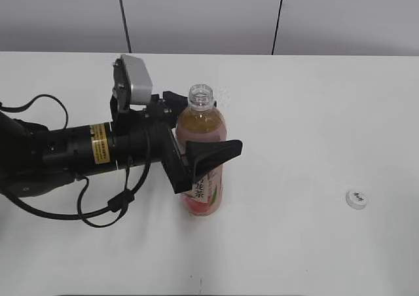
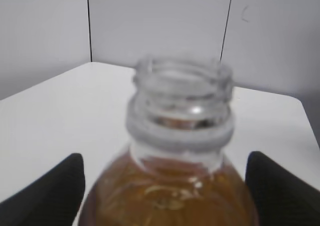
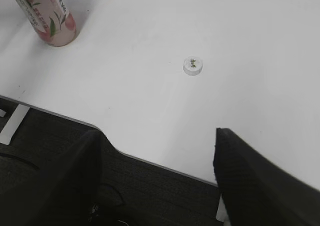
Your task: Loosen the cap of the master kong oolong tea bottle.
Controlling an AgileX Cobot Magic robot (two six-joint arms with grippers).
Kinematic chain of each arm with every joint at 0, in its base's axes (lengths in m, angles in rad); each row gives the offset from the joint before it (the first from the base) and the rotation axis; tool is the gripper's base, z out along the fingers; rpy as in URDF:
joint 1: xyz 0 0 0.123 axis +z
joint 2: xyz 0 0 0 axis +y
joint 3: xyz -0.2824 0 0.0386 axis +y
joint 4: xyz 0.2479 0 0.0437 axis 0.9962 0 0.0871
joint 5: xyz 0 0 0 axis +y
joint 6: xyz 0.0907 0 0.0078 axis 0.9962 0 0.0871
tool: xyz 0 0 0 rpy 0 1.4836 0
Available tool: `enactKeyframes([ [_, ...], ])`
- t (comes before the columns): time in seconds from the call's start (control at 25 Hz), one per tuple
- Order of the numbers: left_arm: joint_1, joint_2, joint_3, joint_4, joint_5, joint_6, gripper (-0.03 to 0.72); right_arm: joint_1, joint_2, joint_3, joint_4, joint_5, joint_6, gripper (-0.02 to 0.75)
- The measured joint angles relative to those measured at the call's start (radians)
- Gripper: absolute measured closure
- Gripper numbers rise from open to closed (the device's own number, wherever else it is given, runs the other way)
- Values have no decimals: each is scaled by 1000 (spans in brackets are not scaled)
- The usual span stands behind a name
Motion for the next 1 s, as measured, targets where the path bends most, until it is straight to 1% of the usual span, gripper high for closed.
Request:
enactKeyframes([
  [0.52,0,-163,0,9,28,-86,96,0,0,0,0,0,0,212],
  [0.68,0,-225,1,21,42,-148,96,0,0,0,0,0,0,213],
  [0.8,0,-284,1,26,96,-206,96,0,0,0,0,0,0,213],
  [1.0,0,-407,1,37,241,-294,99,0,0,0,-1,0,1,213],
])
